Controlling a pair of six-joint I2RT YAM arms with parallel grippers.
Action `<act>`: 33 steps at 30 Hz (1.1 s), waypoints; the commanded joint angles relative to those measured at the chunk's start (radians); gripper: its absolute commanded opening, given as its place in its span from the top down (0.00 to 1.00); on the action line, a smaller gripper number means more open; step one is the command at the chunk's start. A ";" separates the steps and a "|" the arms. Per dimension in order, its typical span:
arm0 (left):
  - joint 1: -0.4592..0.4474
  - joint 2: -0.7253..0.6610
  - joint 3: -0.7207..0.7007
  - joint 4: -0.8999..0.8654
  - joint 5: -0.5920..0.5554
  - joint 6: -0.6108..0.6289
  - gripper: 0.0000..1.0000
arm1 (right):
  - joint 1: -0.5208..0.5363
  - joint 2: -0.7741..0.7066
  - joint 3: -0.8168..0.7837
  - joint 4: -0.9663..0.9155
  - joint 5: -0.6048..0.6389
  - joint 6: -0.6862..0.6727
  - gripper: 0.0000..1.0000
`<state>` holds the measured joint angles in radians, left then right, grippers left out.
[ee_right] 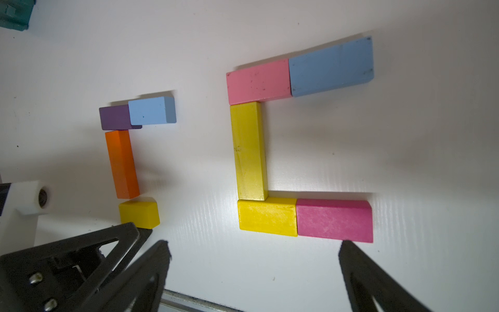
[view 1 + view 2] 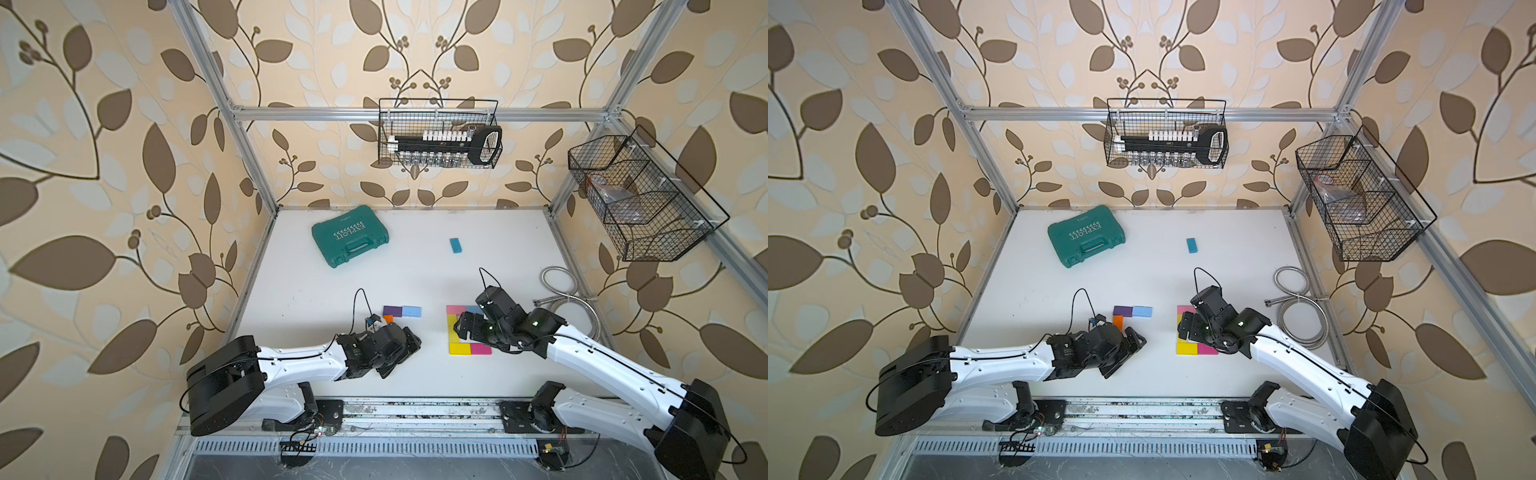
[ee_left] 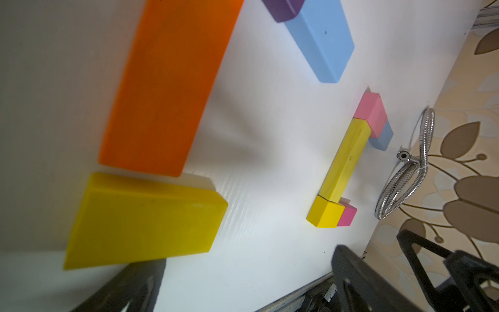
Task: Assemble the letter c with building blocks
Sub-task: Assemble the building block at the center of the board.
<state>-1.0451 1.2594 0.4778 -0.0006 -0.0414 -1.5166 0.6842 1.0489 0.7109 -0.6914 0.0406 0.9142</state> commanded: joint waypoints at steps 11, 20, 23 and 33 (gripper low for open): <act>0.065 -0.058 0.015 -0.055 0.018 0.055 0.01 | -0.005 0.016 0.015 -0.001 -0.008 -0.014 0.04; 0.065 -0.040 0.028 -0.034 0.054 0.068 0.01 | -0.005 0.014 0.023 -0.003 -0.005 -0.016 0.04; 0.065 -0.061 0.062 -0.075 0.068 0.093 0.01 | -0.016 0.009 0.047 -0.019 0.001 -0.030 0.04; 0.339 -0.041 0.325 -0.407 0.259 0.403 0.01 | -0.355 0.192 0.377 -0.087 -0.068 -0.235 0.04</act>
<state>-0.7876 1.2053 0.7410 -0.2832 0.1295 -1.2671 0.3805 1.1690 0.9993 -0.7506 0.0002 0.7696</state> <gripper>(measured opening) 0.989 0.965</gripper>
